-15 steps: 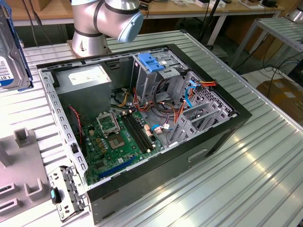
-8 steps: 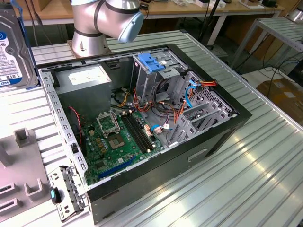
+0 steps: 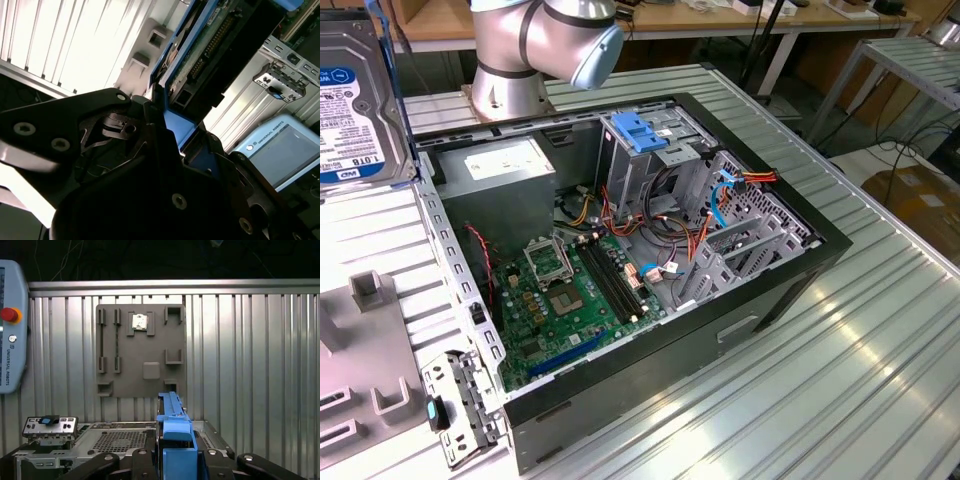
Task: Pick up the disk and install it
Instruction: 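Pick up the disk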
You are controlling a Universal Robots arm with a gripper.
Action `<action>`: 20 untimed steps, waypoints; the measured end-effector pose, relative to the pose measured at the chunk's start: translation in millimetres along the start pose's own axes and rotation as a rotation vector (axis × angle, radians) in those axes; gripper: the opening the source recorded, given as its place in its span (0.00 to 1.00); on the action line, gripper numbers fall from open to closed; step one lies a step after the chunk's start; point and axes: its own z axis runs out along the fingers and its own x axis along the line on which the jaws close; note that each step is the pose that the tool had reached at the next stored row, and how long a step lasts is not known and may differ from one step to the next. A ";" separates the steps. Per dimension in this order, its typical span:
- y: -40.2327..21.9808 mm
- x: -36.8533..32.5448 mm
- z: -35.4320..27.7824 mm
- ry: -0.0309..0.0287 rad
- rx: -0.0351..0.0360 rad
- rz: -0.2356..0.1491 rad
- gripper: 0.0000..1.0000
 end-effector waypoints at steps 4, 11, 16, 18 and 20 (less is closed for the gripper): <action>-2.2 11.7 0.7 0.0004 0.0002 0.000 0.37; -22.4 18.6 2.4 0.0022 0.0002 0.000 0.37; -50.4 20.3 3.1 0.0023 0.0002 0.000 0.37; -66.8 20.8 3.3 0.0023 0.0002 0.000 0.37; -77.8 21.3 3.5 0.0023 0.0002 0.000 0.37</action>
